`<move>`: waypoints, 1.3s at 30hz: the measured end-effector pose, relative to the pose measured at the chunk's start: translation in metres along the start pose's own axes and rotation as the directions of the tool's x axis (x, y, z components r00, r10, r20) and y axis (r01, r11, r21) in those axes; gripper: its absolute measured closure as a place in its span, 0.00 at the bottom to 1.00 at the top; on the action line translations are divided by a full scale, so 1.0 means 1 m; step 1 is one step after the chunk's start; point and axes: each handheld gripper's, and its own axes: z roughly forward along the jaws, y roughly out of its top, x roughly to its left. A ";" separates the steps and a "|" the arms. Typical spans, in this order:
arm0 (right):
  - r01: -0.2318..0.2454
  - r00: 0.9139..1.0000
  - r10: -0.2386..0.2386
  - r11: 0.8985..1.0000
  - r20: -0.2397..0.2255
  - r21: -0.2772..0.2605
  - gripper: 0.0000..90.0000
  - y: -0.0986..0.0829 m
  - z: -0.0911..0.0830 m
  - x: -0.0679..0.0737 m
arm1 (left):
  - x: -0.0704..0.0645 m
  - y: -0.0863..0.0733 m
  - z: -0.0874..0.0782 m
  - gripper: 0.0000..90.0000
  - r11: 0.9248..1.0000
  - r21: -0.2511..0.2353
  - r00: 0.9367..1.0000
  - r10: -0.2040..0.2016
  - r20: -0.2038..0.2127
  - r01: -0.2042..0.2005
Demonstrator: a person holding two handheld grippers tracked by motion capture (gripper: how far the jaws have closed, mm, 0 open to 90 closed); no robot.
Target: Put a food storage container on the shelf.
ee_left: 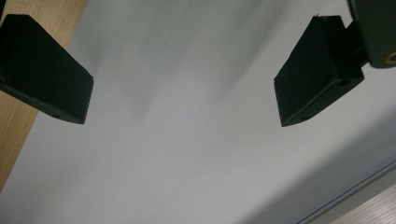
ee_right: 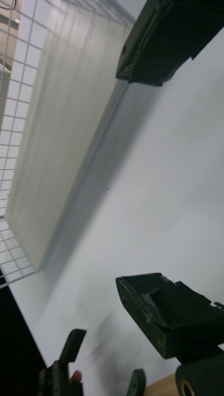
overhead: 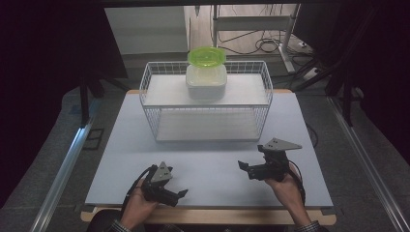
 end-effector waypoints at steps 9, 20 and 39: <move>0.021 0.999 -0.022 0.999 0.032 0.030 0.02 -0.018 -0.002 -0.002 | 0.000 0.000 0.000 0.05 1.000 0.002 1.000 0.002 0.001 -0.002; 0.021 0.998 -0.027 0.996 0.060 0.084 0.01 -0.036 -0.002 -0.005 | 0.001 -0.001 0.002 0.05 1.000 0.007 1.000 0.002 0.002 -0.002; 0.009 0.994 -0.029 0.982 0.104 0.191 0.00 -0.063 0.007 -0.001 | 0.002 -0.002 0.004 0.04 0.999 0.034 1.000 -0.020 0.013 0.019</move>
